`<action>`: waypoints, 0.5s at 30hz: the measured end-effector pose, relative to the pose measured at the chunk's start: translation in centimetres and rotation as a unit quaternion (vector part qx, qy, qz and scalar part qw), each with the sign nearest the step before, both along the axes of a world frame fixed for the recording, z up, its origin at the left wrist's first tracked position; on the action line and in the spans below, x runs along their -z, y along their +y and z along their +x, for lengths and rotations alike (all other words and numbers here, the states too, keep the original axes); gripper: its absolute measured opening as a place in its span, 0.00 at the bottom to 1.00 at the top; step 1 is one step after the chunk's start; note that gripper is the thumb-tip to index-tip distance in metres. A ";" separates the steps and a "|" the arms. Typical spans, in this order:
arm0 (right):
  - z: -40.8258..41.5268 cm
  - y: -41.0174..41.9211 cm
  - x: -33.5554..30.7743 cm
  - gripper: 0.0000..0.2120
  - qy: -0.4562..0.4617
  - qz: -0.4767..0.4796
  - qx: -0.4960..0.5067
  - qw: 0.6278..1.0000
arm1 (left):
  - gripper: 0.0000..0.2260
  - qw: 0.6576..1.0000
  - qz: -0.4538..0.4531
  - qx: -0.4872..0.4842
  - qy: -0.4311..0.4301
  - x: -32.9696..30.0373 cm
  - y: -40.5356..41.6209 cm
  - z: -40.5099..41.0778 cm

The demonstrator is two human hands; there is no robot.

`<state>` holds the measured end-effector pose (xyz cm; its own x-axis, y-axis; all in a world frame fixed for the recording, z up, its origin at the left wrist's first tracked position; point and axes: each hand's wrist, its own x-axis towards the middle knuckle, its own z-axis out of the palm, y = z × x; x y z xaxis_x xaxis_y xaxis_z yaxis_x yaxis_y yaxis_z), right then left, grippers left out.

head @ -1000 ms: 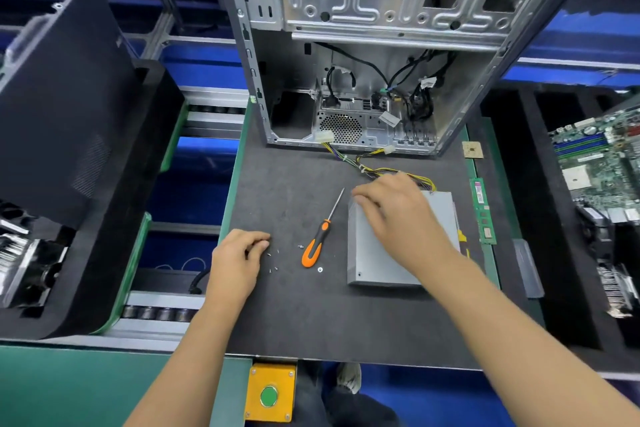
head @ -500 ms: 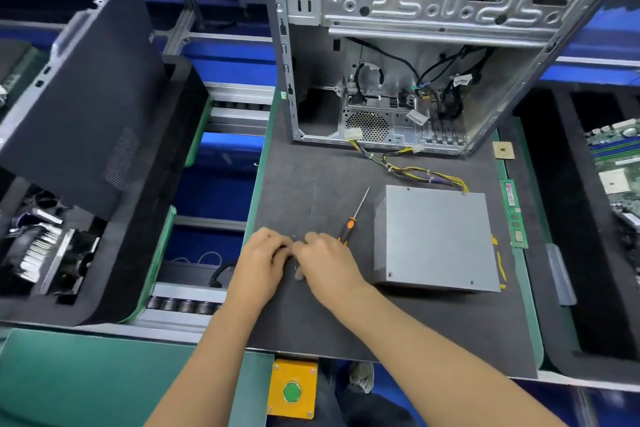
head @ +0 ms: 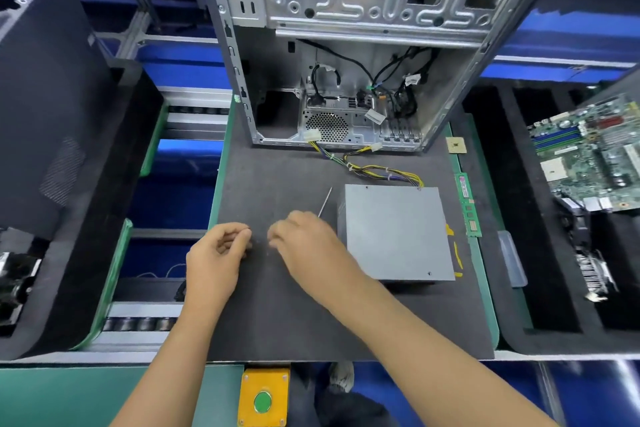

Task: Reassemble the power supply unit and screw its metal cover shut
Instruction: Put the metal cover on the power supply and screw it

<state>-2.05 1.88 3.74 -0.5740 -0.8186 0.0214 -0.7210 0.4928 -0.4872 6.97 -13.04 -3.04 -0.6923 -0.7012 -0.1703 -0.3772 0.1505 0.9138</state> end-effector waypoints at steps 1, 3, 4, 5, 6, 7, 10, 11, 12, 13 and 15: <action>-1.8 1.4 -1.3 0.05 0.016 -0.022 0.046 0.999 | 0.06 1.000 0.013 -0.002 0.006 -0.2 0.3 -0.4; -6.2 4.8 -3.4 0.04 0.020 -0.033 0.150 0.988 | 0.07 0.999 0.029 0.003 0.015 -0.6 0.9 -1.2; -8.3 6.5 -4.2 0.04 0.013 -0.019 0.187 0.982 | 0.07 0.999 0.033 0.009 0.018 -0.7 1.2 -1.5; -10.1 7.9 -4.6 0.05 0.001 0.008 0.206 0.978 | 0.07 0.999 0.035 0.014 0.021 -0.7 1.6 -1.8; -11.4 8.9 -4.7 0.06 -0.012 0.037 0.207 0.978 | 0.07 0.999 0.037 0.018 0.024 -0.7 1.9 -2.0; -12.1 9.5 -4.4 0.07 -0.021 0.058 0.196 0.979 | 0.07 0.999 0.040 0.021 0.026 -0.6 2.1 -2.1; -12.5 9.9 -3.5 0.07 -0.025 0.055 0.160 0.985 | 0.08 0.999 0.038 0.030 0.020 -0.2 2.4 -2.2; -12.5 9.8 -3.3 0.06 -0.025 0.038 0.154 0.987 | 0.08 0.999 0.036 0.033 0.016 0.0 2.4 -2.2; -12.5 9.7 -3.0 0.05 -0.027 0.016 0.149 0.988 | 0.08 0.999 0.035 0.035 0.014 0.2 2.4 -2.1; -12.3 9.6 -2.8 0.04 -0.028 -0.005 0.144 0.989 | 0.08 0.999 0.033 0.037 0.012 0.3 2.4 -2.0; -12.0 9.1 -2.3 0.04 -0.028 -0.023 0.137 0.990 | 0.08 0.999 0.031 0.039 0.008 0.5 2.3 -1.8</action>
